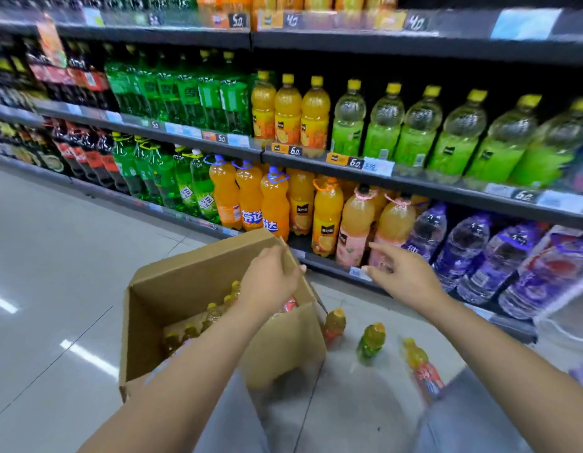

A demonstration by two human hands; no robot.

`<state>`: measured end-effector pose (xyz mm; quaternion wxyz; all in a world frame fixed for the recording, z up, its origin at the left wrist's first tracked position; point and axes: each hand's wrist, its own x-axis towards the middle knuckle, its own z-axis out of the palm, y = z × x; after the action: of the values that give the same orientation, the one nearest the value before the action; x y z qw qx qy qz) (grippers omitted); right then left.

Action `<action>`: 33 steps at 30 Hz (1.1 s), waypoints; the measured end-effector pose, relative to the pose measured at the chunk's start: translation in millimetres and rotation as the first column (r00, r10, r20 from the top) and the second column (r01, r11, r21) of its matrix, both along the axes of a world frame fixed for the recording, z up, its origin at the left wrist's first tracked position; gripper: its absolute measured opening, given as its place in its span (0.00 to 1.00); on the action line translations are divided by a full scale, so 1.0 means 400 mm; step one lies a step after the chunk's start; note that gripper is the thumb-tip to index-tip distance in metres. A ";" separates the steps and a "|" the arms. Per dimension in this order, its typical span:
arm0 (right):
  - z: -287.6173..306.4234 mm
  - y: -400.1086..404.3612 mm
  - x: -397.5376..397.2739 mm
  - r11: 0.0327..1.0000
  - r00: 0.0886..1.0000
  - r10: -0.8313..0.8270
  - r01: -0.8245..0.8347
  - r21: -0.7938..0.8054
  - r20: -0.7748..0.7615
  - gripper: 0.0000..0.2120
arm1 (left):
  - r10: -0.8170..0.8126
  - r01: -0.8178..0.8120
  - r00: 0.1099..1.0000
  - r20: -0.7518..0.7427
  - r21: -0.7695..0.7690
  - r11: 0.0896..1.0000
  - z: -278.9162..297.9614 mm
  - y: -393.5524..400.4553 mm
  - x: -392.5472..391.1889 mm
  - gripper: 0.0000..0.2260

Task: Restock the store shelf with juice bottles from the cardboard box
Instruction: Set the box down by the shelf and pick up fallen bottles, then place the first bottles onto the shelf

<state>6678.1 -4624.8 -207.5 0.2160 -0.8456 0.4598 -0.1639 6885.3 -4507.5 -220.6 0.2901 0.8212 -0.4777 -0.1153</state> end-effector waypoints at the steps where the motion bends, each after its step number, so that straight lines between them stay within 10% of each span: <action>1: -0.003 0.000 -0.044 0.999 0.999 -0.040 0.040 0.019 0.016 0.26 | -0.013 0.013 1.000 -0.009 0.014 1.000 -0.003 -0.013 -0.032 0.22; 12: -0.228 -0.053 -0.220 0.933 0.973 -0.229 0.227 0.280 -0.025 0.31 | -0.127 0.162 0.980 -0.155 0.235 0.958 -0.186 -0.205 -0.236 0.31; 33: -0.749 -0.212 -0.156 0.726 0.940 -0.195 0.331 0.603 -0.281 0.40 | 0.397 -0.187 0.853 -0.339 0.512 0.838 -0.706 -0.401 -0.267 0.31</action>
<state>6615.6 -4709.7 -507.1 0.4193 -0.6582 0.6225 0.0589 6778.4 -4667.7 -502.9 0.1996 0.8841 -0.2254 -0.3573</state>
